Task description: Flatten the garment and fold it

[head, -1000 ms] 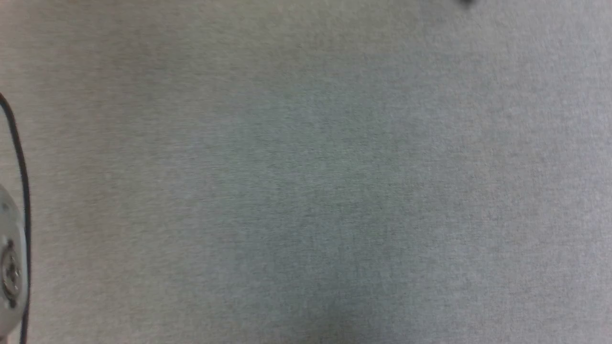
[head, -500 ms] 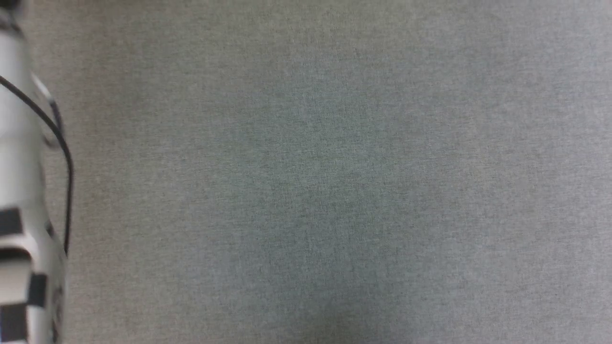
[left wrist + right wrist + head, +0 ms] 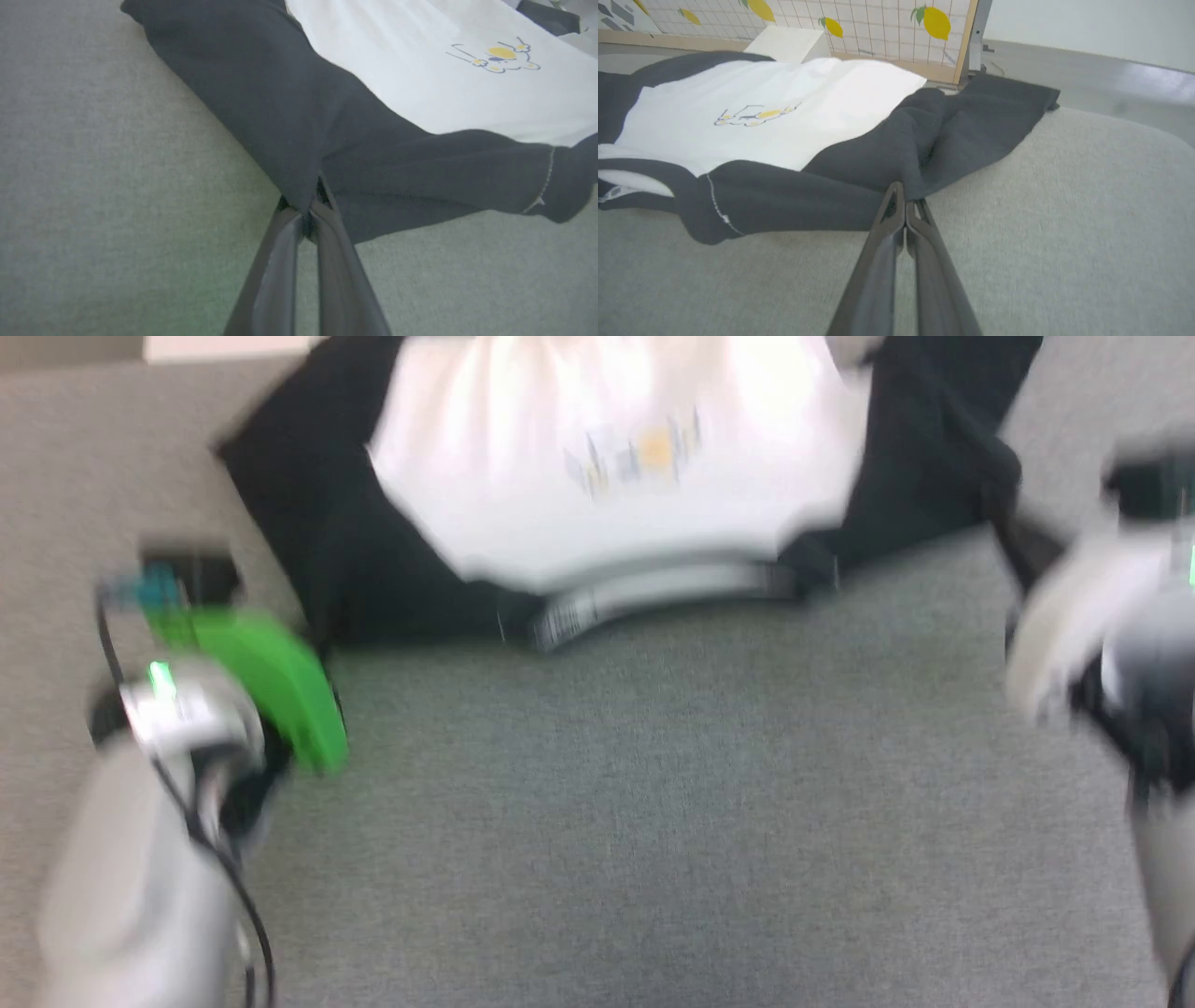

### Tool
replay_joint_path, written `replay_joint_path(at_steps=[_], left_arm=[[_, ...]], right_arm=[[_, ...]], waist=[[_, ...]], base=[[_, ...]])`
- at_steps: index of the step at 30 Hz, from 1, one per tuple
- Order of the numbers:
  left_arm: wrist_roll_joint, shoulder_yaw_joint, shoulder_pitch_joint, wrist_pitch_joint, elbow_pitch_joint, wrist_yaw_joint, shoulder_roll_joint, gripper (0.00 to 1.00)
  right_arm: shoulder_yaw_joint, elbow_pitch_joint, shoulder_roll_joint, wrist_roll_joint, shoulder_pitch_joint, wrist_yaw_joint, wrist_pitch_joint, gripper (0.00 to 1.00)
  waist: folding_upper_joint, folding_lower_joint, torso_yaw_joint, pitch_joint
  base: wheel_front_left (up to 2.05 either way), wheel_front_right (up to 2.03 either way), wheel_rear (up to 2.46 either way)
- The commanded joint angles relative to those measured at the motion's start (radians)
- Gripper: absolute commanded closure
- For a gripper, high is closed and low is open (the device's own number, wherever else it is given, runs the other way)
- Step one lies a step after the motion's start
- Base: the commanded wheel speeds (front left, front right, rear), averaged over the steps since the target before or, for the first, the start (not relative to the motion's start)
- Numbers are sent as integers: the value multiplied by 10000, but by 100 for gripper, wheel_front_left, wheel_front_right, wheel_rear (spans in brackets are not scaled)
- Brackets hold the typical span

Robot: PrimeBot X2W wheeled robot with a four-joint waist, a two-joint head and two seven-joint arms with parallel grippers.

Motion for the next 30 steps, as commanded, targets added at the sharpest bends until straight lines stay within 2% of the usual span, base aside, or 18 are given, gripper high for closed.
replay_joint_path(at_steps=[1, 6, 12, 19, 25, 26, 27, 28, 30], left_arm=[[-181, 73, 694, 141, -342, 174, 60, 100], [-544, 96, 3140, 638, -1965, 629, 33, 100], [-827, 26, 4965, 1002, -3255, 1009, -61, 100], [-1072, -95, 6244, 1149, -3733, 1276, -252, 100], [-837, -324, 6479, 535, -2993, 1209, -487, 100], [-817, -376, 6448, 412, -2901, 1171, -562, 47], [-817, -415, 6425, 315, -2816, 1119, -616, 0], [-836, -440, 6395, 188, -2732, 1092, -714, 0], [-852, -466, 6391, 27, -2623, 1097, -844, 0]], right_arm=[[-352, -404, 128, -1, 715, -23, 104, 100], [-1341, -2019, 1092, -229, 3341, -23, 435, 100], [-2113, -2868, 1949, -667, 5245, -23, 832, 100], [-2553, -2823, 2449, -1225, 6518, -23, 1395, 100], [-2433, -1545, 2591, -1667, 6668, -23, 1237, 100], [-2424, -1300, 2597, -1672, 6630, -23, 1177, 100], [-2411, -1144, 2601, -1678, 6586, -23, 1075, 78], [-2378, -988, 2604, -1700, 6554, -23, 933, 0], [-2462, -782, 2609, -1659, 6549, -23, 720, 0]], waist=[[0, 1, 190, -883], [0, 1, 239, -1373], [0, 1, 420, -1730], [0, 1, 572, -1975], [0, 1, 654, -2040], [0, 1, 664, -2057], [0, 1, 677, -2079], [0, 1, 701, -2122], [0, 1, 740, -2233]], base=[[0, 0, 0], [0, 0, 0], [0, 0, 0], [0, 0, 0], [0, 0, 0], [0, 0, 0], [0, 0, 0], [0, 0, 0], [0, 0, 0]])
